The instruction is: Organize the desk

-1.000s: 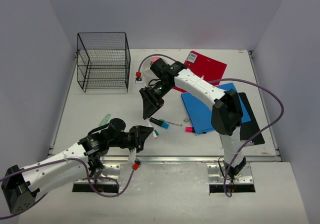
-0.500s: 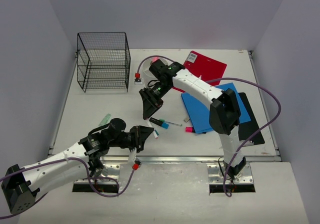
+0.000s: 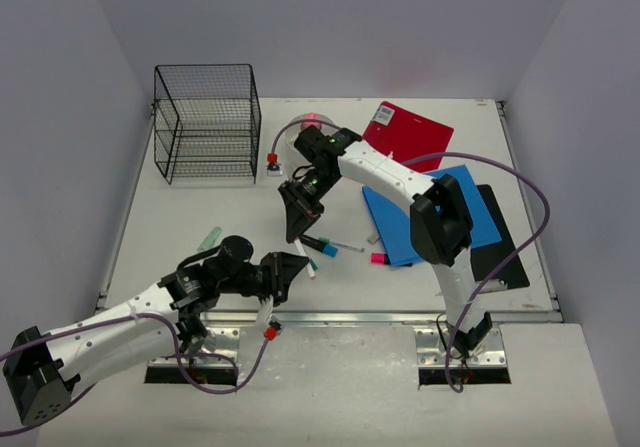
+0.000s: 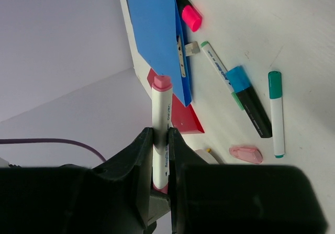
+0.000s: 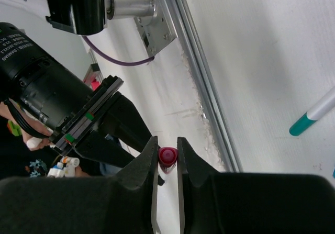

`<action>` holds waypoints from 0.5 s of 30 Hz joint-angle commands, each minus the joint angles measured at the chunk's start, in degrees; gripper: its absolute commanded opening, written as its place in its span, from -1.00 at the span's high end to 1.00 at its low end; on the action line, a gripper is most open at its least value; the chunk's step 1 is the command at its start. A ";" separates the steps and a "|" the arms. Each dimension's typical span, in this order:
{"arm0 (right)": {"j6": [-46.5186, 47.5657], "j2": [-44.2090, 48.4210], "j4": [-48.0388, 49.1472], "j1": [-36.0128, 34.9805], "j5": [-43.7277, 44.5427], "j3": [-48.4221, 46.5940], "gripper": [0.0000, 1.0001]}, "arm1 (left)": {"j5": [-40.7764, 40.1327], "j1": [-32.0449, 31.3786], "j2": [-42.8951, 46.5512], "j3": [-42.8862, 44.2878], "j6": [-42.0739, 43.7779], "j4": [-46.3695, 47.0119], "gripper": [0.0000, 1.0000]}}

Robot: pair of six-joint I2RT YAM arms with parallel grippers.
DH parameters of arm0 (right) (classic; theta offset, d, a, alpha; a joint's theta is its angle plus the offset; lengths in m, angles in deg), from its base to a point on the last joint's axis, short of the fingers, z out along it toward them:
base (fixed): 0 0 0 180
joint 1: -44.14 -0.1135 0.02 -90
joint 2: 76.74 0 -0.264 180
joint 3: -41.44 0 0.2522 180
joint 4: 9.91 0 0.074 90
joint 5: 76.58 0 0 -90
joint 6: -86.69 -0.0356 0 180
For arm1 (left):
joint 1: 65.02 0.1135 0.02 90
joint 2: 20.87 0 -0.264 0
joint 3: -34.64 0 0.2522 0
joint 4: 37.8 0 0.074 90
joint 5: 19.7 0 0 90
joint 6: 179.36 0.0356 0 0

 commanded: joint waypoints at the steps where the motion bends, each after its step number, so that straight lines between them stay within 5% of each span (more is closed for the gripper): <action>1: 0.72 1.29 0.34 -0.49 0.07 -1.33 1.00 | 2.21 -0.31 0.65 -0.66 30.77 1.91 0.80; 3: 0.89 1.64 -0.18 -0.49 -0.11 -1.85 1.00 | 1.60 -0.31 1.09 -1.02 29.98 1.14 0.09; 4: 1.23 1.81 -0.53 -0.41 0.40 -2.79 1.00 | 1.42 -0.31 1.35 -1.02 29.12 0.62 -0.47; 6: 1.70 2.16 -1.49 -0.04 1.86 -4.37 1.00 | 1.02 -0.31 2.68 -1.91 27.30 1.60 -0.99; 9: 2.03 2.96 -2.12 2.39 5.32 -7.55 1.00 | -0.07 -0.31 5.48 -3.12 22.43 3.67 -1.00; 15: -3.50 6.21 6.63 13.64 18.01 -9.01 1.00 | 1.29 -0.31 11.42 1.46 -0.65 3.09 -1.00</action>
